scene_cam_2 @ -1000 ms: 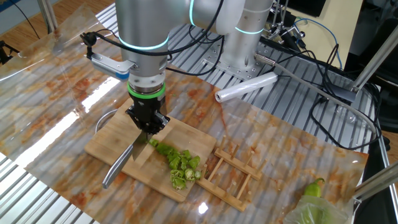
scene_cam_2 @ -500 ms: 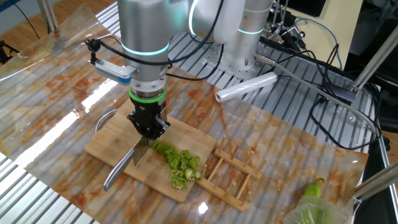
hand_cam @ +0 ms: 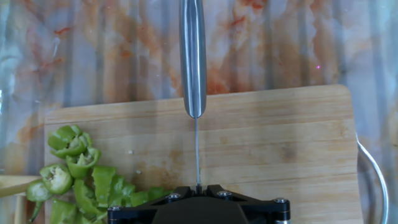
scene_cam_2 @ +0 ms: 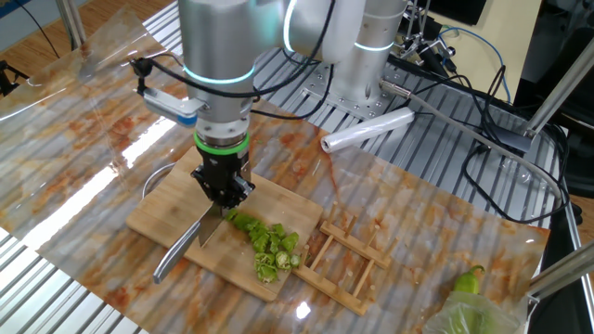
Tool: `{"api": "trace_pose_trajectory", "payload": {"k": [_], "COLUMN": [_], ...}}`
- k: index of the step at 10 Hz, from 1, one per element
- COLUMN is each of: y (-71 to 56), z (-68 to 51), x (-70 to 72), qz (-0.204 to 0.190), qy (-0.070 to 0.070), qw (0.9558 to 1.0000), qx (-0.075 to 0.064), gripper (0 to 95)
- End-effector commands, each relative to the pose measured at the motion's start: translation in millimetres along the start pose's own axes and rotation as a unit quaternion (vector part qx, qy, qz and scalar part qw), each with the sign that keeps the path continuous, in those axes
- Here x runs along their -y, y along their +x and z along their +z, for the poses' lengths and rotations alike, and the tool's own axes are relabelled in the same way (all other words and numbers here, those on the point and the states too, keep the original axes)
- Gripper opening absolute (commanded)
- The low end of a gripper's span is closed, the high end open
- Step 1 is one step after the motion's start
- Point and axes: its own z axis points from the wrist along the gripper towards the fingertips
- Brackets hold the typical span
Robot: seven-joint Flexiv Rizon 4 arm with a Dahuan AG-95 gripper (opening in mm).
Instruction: Chop the chili peppers
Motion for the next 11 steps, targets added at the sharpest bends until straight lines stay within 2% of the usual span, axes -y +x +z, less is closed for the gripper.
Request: {"api": "trace_pose_trajectory", "payload": {"k": [1,2,4,5,6,8,9,11], "y": [0.9,0.7,-1.0,-7.8,-13.1,-15.5,-15.7,-16.6], "z": [4.1,6.9,5.6,1.8,-1.3,-2.4,-2.9,-4.6], "x": [-2.3,-2.8,-3.8,-4.3,-6.4,-11.6,-14.0,-15.2], "qz": [0.0,0.0,0.0,-0.002,-0.002,0.004,0.005,-0.002], "qy": [-0.005,-0.005,-0.004,0.001,0.001,0.001,-0.001,0.003], "qw": [0.9998,0.9996,0.9995,0.9989,0.9991,0.9997,1.0,1.0], "qx": [0.019,0.027,0.033,0.047,0.042,0.024,0.003,-0.008], "gripper": [0.0,0.0,0.0,0.0,0.0,0.0,0.0,0.0]}}
